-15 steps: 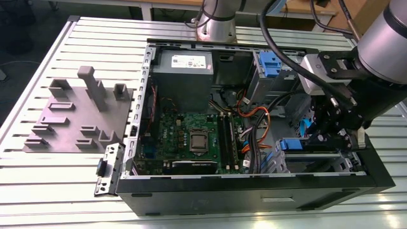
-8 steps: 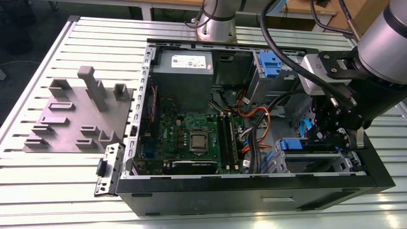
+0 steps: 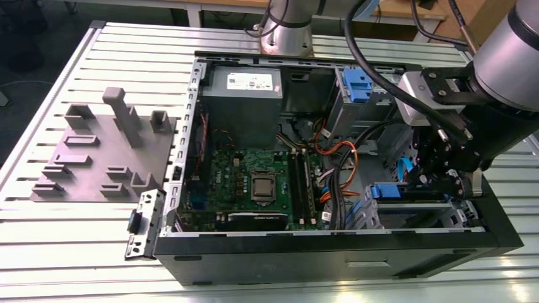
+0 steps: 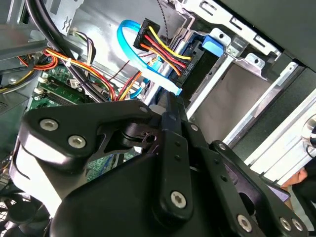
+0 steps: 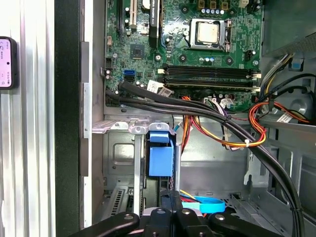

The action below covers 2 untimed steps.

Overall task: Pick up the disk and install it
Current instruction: 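Insert the second disk wire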

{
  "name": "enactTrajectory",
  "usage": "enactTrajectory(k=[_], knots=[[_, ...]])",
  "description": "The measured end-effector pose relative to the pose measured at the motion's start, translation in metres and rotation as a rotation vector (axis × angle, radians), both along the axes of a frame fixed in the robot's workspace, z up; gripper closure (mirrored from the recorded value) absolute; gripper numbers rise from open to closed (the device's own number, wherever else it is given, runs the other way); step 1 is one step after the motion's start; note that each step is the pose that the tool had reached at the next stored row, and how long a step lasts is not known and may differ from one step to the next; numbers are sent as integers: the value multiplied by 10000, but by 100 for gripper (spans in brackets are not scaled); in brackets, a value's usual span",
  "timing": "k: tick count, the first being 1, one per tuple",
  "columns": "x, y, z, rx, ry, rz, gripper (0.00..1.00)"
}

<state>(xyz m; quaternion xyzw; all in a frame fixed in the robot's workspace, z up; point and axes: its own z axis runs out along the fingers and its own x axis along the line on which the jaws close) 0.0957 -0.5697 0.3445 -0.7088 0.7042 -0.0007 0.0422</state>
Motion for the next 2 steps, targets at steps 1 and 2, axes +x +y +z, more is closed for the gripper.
enactTrajectory(k=[1, 2], knots=[[0, 0, 0, 0, 0, -1, 89], [0, 0, 0, -1, 0, -1, 89]])
